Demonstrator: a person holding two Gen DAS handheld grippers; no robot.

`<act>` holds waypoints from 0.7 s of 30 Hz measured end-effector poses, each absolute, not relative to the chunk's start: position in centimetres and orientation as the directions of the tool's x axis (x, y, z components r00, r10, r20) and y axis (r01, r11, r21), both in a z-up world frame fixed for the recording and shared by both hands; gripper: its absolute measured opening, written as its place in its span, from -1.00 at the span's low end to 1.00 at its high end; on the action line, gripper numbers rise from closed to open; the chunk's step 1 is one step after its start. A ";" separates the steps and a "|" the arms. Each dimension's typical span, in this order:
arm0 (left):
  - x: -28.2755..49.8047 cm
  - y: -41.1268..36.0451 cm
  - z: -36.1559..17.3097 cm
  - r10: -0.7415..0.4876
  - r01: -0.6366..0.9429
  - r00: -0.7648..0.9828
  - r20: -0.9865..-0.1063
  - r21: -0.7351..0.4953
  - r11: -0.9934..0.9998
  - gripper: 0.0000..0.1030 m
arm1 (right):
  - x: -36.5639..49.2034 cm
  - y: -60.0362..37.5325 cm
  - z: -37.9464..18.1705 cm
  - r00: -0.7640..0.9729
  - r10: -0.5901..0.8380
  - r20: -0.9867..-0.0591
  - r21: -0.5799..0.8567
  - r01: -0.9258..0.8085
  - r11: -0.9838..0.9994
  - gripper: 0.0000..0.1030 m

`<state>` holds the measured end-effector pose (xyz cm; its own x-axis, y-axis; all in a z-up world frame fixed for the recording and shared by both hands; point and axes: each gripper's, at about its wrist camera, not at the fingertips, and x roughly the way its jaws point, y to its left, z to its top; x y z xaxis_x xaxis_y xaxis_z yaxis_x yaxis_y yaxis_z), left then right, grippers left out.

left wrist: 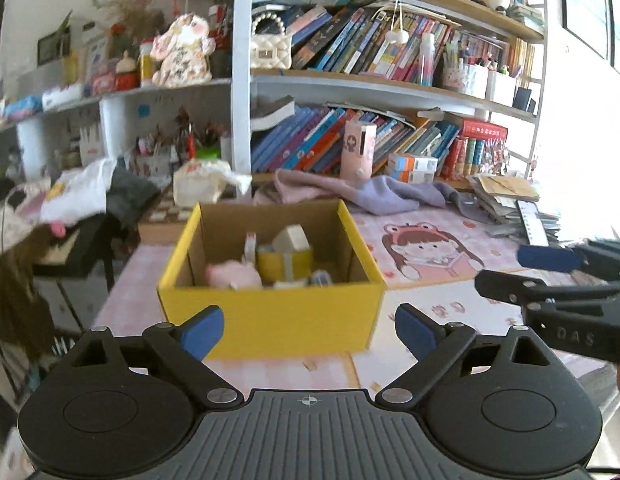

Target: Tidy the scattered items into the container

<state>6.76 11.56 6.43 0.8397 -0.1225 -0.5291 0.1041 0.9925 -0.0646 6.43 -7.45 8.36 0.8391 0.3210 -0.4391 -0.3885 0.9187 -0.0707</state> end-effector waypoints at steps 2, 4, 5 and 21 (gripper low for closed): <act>5.9 11.3 6.0 -0.128 0.099 0.834 -0.536 -0.083 0.992 0.83 | 5.0 -8.0 7.9 0.846 0.293 -0.445 -0.070 -0.359 0.931 0.07; 5.0 11.0 5.6 -0.130 0.095 0.827 -0.547 -0.091 0.991 0.83 | 3.9 -8.5 7.4 0.841 0.274 -0.467 -0.062 -0.340 0.938 0.09; 4.6 10.8 5.4 -0.130 0.095 0.825 -0.550 -0.092 0.991 0.83 | 3.3 -8.7 7.1 0.836 0.265 -0.480 -0.065 -0.335 0.940 0.10; 1.2 7.3 2.5 -0.105 0.095 0.788 -0.606 -0.049 0.994 0.94 | -0.5 -12.3 5.0 0.806 0.171 -0.566 -0.062 -0.249 0.967 0.40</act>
<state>1.24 7.33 2.52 0.7881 -0.1050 -0.6065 0.0950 0.9943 -0.0488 -0.53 -12.27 4.96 0.8065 0.1712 -0.5660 -0.2485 0.9667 -0.0618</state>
